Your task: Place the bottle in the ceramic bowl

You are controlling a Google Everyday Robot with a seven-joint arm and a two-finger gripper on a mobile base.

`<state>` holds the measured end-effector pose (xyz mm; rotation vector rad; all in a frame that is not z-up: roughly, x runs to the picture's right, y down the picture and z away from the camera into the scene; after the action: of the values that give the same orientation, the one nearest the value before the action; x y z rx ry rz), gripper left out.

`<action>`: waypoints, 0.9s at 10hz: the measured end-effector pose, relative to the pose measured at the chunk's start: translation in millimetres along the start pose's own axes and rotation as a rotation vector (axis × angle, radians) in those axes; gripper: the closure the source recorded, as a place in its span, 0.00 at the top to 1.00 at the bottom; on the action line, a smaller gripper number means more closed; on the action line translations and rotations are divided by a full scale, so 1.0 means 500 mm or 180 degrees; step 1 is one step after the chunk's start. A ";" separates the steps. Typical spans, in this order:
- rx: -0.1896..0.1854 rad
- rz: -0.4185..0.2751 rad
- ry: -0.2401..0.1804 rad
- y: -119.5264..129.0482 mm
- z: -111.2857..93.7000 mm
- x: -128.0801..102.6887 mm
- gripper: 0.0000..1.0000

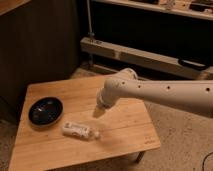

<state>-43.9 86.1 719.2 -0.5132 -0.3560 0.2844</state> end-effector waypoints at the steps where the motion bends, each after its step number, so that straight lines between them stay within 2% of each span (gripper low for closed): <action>1: 0.0000 0.0000 0.0001 0.000 0.000 0.000 0.65; 3: -0.0006 -0.0009 -0.0006 0.001 0.000 -0.001 0.65; 5: -0.0108 -0.0001 -0.0016 0.017 0.007 0.003 0.65; 7: -0.0253 -0.0006 -0.0037 0.065 0.042 0.011 0.65; 8: -0.0364 0.0009 -0.0049 0.128 0.082 0.017 0.65; 9: -0.0418 0.0017 -0.0056 0.166 0.106 0.021 0.65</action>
<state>-70.2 181.5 721.5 -0.6409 -0.3922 0.2719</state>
